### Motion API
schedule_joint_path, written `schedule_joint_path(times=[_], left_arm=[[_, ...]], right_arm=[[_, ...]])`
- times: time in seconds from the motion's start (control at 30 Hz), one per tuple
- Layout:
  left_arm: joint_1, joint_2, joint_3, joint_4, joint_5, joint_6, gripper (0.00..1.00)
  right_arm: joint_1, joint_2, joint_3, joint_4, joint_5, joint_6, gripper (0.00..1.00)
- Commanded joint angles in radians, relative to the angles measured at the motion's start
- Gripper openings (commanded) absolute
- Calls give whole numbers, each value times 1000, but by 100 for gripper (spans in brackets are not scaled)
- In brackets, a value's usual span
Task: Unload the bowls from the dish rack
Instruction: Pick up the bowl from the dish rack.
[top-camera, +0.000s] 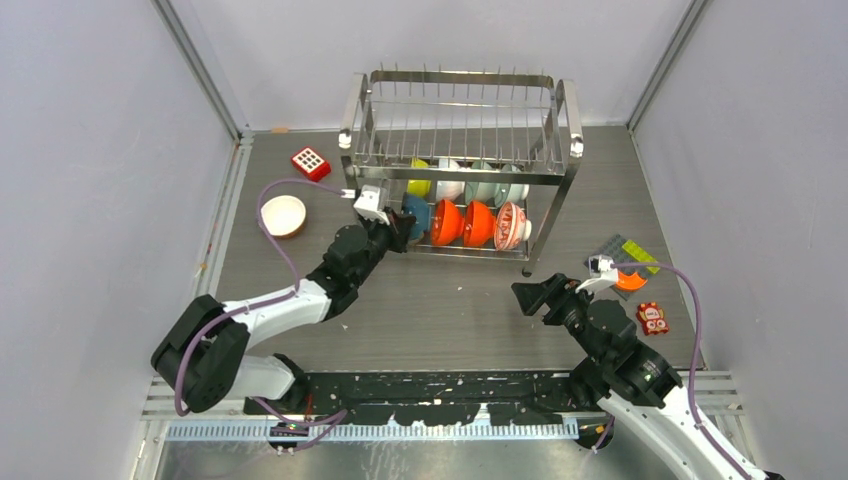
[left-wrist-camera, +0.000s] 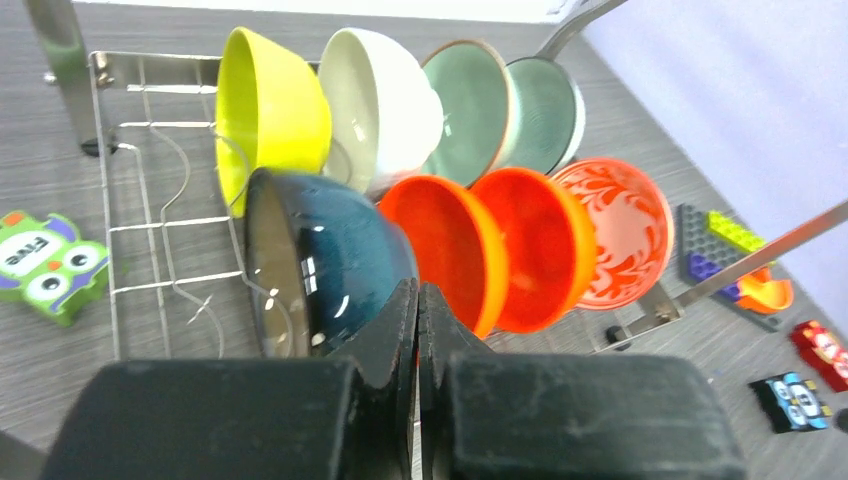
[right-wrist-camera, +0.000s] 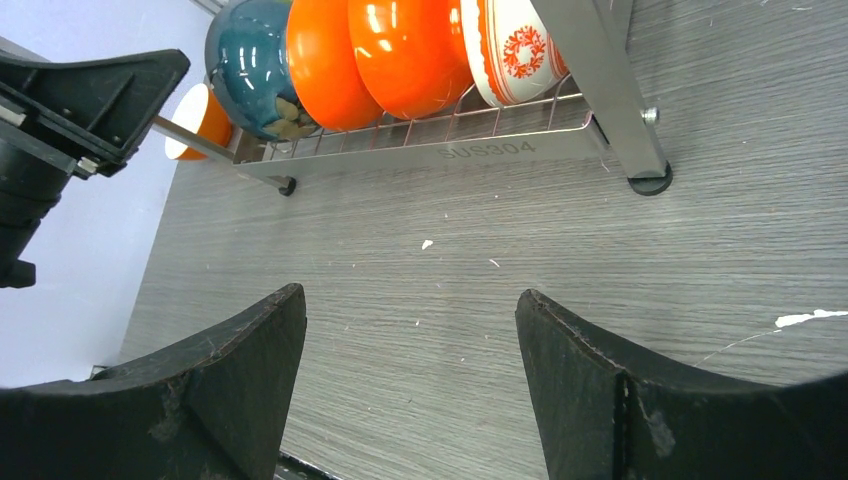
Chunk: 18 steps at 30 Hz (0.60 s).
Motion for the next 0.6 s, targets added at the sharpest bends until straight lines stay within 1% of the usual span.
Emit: schedule_joint_path(times=[0.0,0.23,0.27,0.33,0.43,0.47,0.5,0.57], left_arm=[[-2,-20,-15,135,20,-41,0],[-2,-54,-25,91,-17,-41,0],[-2,-62,-24,77,-15,-41,2],[-2,-80,-16,40,0,-43,13],[-3,-101,4,-19,57,-47,41],[-4,-108,12,-43,75,-52,47],[-7,-115,20,-72,86,-54,51],[-26,-129,37,-138,85,-49,55]], right_arm=[[5,-11,-1,25,17,5,81],[6,-12,-1,25,17,5,81],[5,-12,-1,26,17,5,81],[6,-12,-1,27,18,5,81],[5,-12,-1,28,18,4,81],[6,-13,-1,27,20,3,81],[6,-14,-1,28,20,4,81],[5,-16,-1,26,23,6,81]])
